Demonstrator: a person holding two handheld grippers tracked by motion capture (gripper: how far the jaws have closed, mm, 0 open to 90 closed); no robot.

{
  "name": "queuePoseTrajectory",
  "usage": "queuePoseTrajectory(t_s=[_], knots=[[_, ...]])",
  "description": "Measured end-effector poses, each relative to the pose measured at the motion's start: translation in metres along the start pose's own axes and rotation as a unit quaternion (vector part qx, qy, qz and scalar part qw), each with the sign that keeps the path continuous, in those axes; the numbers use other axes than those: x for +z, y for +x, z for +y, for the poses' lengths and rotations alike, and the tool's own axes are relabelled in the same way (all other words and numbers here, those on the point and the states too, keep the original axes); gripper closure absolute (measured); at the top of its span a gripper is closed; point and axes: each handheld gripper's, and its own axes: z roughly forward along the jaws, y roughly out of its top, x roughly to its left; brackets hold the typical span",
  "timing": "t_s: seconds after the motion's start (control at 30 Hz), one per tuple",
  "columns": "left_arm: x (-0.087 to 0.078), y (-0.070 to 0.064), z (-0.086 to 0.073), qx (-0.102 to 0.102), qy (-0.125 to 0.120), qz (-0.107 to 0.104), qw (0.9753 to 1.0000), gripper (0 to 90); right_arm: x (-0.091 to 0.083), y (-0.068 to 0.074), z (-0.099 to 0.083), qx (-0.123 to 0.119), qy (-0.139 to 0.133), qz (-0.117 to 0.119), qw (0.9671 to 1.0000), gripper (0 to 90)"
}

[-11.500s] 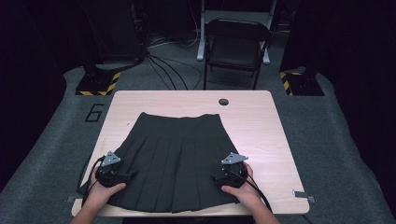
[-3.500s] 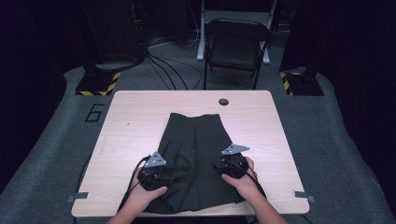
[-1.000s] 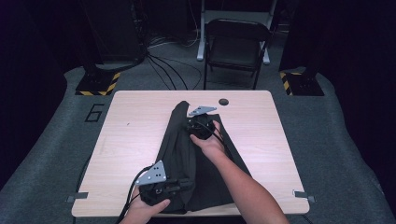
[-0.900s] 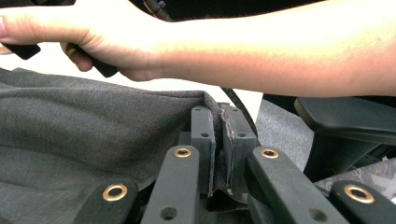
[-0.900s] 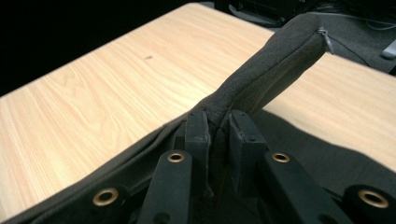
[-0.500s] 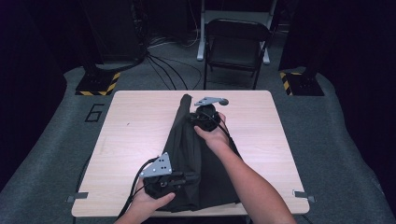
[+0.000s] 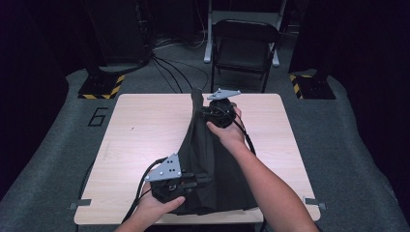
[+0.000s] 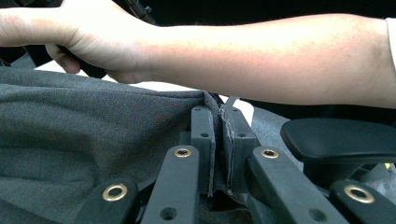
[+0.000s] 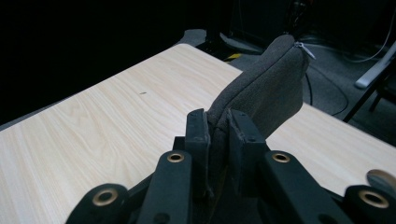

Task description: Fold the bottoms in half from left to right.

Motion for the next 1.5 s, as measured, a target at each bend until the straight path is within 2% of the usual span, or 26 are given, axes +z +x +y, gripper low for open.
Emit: queuePoseTrajectory(t_s=[0.17,0.33,0.43,0.47,0.5,0.67,0.77,0.8,0.83,0.87,1.03,1.2,1.3,1.4,1.5], knots=[[0.012,0.003,0.0,-0.003,0.009,-0.006,0.9999,84.5,-0.004,-0.011,-0.005,-0.008,0.012,-0.011,0.9998,78.3],[0.026,0.007,-0.003,-0.013,0.022,-0.012,0.9996,84.5,-0.004,-0.027,-0.02,0.004,0.025,-0.021,0.9995,78.3],[0.044,0.01,-0.006,-0.02,0.032,-0.023,0.999,84.5,-0.005,-0.036,-0.03,0.005,0.036,-0.03,0.9989,78.2],[0.044,0.01,-0.006,-0.02,0.032,-0.023,0.999,84.4,-0.005,-0.036,-0.03,0.005,0.036,-0.03,0.9989,78.2],[0.053,0.011,-0.007,-0.021,0.035,-0.027,0.9988,84.4,-0.006,-0.043,-0.037,0.01,0.043,-0.035,0.9984,78.2],[0.078,0.014,-0.011,-0.034,0.043,-0.044,0.9976,84.4,-0.01,-0.058,-0.054,0.022,0.063,-0.049,0.9966,78.1],[0.091,0.015,-0.014,-0.037,0.051,-0.051,0.9967,84.3,-0.012,-0.067,-0.065,0.028,0.071,-0.056,0.9955,78.0],[0.091,0.015,-0.014,-0.037,0.051,-0.051,0.9967,84.3,-0.012,-0.067,-0.065,0.028,0.071,-0.056,0.9955,78.0],[0.096,0.015,-0.015,-0.04,0.054,-0.052,0.9964,84.3,-0.013,-0.072,-0.072,0.033,0.078,-0.062,0.9945,78.0],[0.105,0.015,-0.018,-0.043,0.058,-0.057,0.9958,84.3,-0.013,-0.075,-0.076,0.032,0.081,-0.064,0.9941,78.0],[0.128,0.014,-0.028,-0.047,0.079,-0.066,0.9936,84.2,-0.012,-0.084,-0.094,0.029,0.099,-0.081,0.9913,77.7],[0.147,0.015,-0.036,-0.055,0.09,-0.066,0.9922,84.0,-0.009,-0.094,-0.112,0.034,0.123,-0.099,0.9869,77.4],[0.161,0.014,-0.044,-0.065,0.107,-0.065,0.99,82.7,-0.007,-0.102,-0.122,0.041,0.134,-0.107,0.9844,77.4],[0.165,0.01,-0.048,-0.07,0.122,-0.059,0.9883,74.5,-0.003,-0.107,-0.134,0.049,0.149,-0.113,0.9811,77.3],[0.153,0.01,-0.047,-0.071,0.119,-0.051,0.9891,68.7,0.002,-0.108,-0.143,0.055,0.16,-0.119,0.9785,77.2]])
